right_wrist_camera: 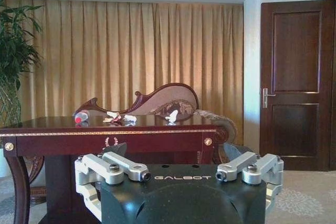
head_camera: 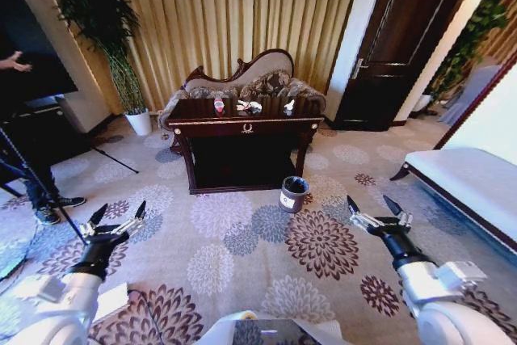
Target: Move to the front of the table and place the trash on the table into the trash bin.
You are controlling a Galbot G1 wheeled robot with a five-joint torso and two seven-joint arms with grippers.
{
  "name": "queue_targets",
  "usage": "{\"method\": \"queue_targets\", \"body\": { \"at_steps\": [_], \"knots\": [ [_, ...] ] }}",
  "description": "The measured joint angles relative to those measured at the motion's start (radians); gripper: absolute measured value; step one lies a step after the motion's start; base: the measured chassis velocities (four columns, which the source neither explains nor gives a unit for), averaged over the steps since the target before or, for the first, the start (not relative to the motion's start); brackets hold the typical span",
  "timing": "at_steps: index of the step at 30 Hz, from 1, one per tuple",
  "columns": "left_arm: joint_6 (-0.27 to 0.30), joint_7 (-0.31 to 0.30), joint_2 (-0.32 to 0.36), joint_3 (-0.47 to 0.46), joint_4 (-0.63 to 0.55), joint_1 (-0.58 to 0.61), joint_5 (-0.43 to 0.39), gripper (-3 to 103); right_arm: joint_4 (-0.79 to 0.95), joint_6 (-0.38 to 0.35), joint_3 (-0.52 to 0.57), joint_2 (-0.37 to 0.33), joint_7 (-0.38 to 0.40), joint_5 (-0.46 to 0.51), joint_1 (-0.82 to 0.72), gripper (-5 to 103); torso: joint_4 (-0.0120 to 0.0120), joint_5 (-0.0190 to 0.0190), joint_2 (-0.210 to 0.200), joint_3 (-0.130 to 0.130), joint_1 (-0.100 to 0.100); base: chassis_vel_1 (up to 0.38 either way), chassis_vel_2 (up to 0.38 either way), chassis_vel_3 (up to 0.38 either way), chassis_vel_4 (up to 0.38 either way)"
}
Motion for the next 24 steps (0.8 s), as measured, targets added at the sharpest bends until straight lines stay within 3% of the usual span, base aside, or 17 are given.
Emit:
{"method": "queue_targets", "body": {
  "at_steps": [15,24],
  "knots": [
    [-0.015,0.003,0.003,0.002,0.01,0.0,-0.001,100,0.001,-0.004,-0.001,0.002,-0.001,0.0,0.004,100,0.0,0.0,0.0,0.0,0.0,-0.012,0.013,0.017,-0.017],
    [-0.017,0.005,0.002,0.004,0.013,0.003,-0.001,100,0.0,-0.004,-0.001,0.004,-0.002,-0.001,0.003,100,0.0,-0.0001,0.0,0.0,0.0,-0.181,0.18,0.176,-0.162]
  ]
}}
